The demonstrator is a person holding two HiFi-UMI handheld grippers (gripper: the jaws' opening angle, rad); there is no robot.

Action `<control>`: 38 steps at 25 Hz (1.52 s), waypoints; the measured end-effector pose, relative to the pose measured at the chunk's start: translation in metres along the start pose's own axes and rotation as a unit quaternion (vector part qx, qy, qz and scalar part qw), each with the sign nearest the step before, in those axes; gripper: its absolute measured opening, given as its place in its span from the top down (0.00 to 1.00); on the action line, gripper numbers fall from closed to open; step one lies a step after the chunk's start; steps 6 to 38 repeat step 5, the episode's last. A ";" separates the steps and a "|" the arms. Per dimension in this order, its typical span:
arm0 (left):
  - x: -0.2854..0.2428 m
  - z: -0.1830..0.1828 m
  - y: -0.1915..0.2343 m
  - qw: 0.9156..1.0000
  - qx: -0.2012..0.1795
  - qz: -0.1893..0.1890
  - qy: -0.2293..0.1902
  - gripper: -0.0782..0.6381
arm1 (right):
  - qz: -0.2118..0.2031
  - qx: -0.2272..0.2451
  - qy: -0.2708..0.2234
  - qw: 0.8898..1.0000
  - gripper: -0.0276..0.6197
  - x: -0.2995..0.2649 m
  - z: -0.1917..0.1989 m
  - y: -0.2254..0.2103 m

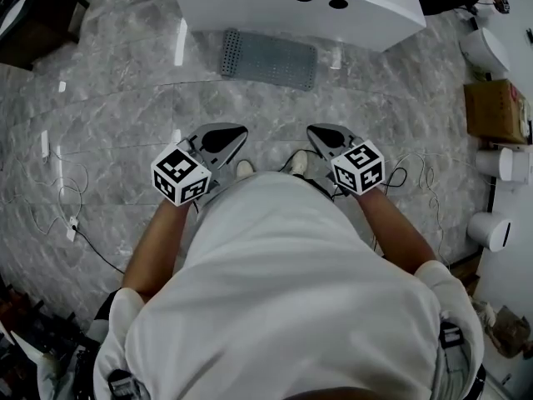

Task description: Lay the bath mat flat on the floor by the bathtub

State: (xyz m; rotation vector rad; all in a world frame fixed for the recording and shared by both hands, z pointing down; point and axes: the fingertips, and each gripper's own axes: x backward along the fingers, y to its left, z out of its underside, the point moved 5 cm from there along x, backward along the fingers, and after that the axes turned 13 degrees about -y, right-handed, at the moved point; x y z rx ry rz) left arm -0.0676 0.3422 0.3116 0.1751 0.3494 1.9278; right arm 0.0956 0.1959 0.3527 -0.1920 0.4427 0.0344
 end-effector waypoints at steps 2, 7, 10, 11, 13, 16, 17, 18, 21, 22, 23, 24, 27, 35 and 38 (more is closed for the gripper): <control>0.005 -0.001 0.003 1.000 -0.001 0.001 -0.005 0.86 | 0.004 0.004 0.002 1.000 0.95 -0.003 -0.002 0.002; 0.011 -0.003 0.011 1.000 -0.006 0.007 -0.005 0.86 | 0.010 0.004 0.000 1.000 0.95 -0.010 -0.007 0.007; 0.011 -0.003 0.011 1.000 -0.006 0.007 -0.005 0.86 | 0.010 0.004 0.000 1.000 0.95 -0.010 -0.007 0.007; 0.011 -0.003 0.011 1.000 -0.006 0.007 -0.005 0.86 | 0.010 0.004 0.000 1.000 0.95 -0.010 -0.007 0.007; 0.011 -0.003 0.011 1.000 -0.006 0.007 -0.005 0.86 | 0.010 0.004 0.000 1.000 0.95 -0.010 -0.007 0.007; 0.011 -0.003 0.011 1.000 -0.006 0.007 -0.005 0.86 | 0.010 0.004 0.000 1.000 0.95 -0.010 -0.007 0.007; 0.011 -0.003 0.011 1.000 -0.006 0.007 -0.005 0.86 | 0.010 0.004 0.000 1.000 0.95 -0.010 -0.007 0.007; 0.011 -0.003 0.011 1.000 -0.006 0.007 -0.005 0.86 | 0.010 0.004 0.000 1.000 0.95 -0.010 -0.007 0.007; 0.011 -0.003 0.011 1.000 -0.006 0.007 -0.005 0.86 | 0.010 0.004 0.000 1.000 0.95 -0.010 -0.007 0.007; 0.011 -0.003 0.011 1.000 -0.006 0.007 -0.005 0.86 | 0.010 0.004 0.000 1.000 0.95 -0.010 -0.007 0.007; 0.011 -0.003 0.011 1.000 -0.006 0.007 -0.005 0.86 | 0.010 0.004 0.000 1.000 0.95 -0.010 -0.007 0.007; 0.011 -0.003 0.011 1.000 -0.006 0.007 -0.005 0.86 | 0.010 0.004 0.000 1.000 0.95 -0.010 -0.007 0.007; 0.011 -0.003 0.011 1.000 -0.006 0.007 -0.005 0.86 | 0.010 0.004 0.000 1.000 0.95 -0.010 -0.007 0.007; 0.011 -0.003 0.011 1.000 -0.006 0.007 -0.005 0.86 | 0.010 0.004 0.000 1.000 0.95 -0.010 -0.007 0.007; 0.011 -0.003 0.011 1.000 -0.006 0.007 -0.005 0.86 | 0.010 0.004 0.000 1.000 0.95 -0.010 -0.007 0.007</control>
